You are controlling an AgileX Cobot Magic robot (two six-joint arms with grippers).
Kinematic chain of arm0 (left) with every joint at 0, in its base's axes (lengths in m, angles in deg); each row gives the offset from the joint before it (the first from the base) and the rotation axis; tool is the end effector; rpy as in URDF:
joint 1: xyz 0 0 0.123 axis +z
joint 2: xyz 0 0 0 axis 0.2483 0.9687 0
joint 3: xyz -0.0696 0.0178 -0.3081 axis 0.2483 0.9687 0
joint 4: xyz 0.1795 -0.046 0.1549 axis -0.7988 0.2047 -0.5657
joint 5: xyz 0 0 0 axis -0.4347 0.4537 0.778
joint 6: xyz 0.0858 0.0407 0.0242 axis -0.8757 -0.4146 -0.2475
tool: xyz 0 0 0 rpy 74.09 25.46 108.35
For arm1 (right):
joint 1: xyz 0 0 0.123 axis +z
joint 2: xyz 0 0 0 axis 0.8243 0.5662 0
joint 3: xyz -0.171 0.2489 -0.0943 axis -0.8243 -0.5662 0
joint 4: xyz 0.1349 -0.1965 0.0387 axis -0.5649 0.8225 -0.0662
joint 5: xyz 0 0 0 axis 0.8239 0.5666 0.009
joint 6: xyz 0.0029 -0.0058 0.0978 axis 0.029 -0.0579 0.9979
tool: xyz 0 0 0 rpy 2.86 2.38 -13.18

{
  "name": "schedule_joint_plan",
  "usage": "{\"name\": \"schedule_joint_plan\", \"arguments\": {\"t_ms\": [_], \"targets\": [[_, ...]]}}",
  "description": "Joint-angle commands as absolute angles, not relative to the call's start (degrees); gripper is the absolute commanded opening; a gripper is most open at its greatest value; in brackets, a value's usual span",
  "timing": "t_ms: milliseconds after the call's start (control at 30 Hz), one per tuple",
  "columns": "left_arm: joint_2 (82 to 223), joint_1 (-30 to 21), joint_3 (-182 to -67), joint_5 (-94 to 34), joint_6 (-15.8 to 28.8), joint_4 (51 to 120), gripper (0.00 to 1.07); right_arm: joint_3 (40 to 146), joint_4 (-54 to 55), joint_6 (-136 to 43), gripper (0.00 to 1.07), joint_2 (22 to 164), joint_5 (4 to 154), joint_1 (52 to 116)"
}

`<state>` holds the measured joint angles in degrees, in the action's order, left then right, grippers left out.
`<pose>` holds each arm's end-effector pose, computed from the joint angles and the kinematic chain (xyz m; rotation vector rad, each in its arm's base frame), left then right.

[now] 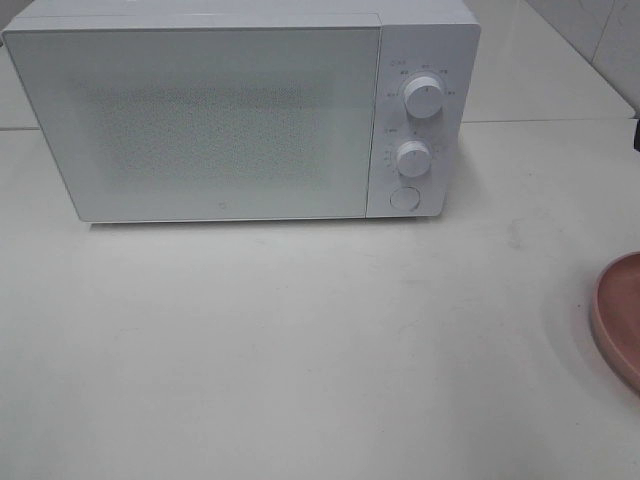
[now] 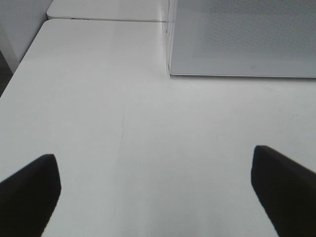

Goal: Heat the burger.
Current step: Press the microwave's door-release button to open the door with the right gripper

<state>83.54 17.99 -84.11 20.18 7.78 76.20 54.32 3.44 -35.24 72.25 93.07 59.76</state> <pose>-0.0422 -0.0110 0.2735 -0.0140 2.0240 -0.0486 0.1455 0.0098 0.3043 0.0038 2.0023 0.0841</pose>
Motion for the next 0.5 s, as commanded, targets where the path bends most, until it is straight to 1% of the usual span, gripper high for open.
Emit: {"name": "schedule_joint_plan", "arguments": {"t_ms": [33,200,267,433,467,500], "targets": [[82.1,17.8,-84.0,20.2,7.7,76.3,0.98,54.2,3.2,-34.9,0.75,74.1,89.7,59.7],[82.1,17.8,-84.0,20.2,7.7,76.3,0.98,54.2,2.7,-34.9,0.75,77.4,86.0,59.7],[82.1,17.8,-84.0,20.2,7.7,76.3,0.98,54.2,2.8,-34.9,0.75,80.6,81.5,59.7],[82.1,17.8,-84.0,20.2,7.7,76.3,0.98,54.2,2.8,-34.9,0.75,83.7,76.0,59.7],[82.1,17.8,-84.0,20.2,7.7,76.3,0.98,53.6,2.8,-34.9,0.75,85.1,71.3,59.7],[82.1,17.8,-84.0,20.2,7.7,76.3,0.98,53.6,2.8,-34.9,0.75,85.1,71.3,59.7]]}}
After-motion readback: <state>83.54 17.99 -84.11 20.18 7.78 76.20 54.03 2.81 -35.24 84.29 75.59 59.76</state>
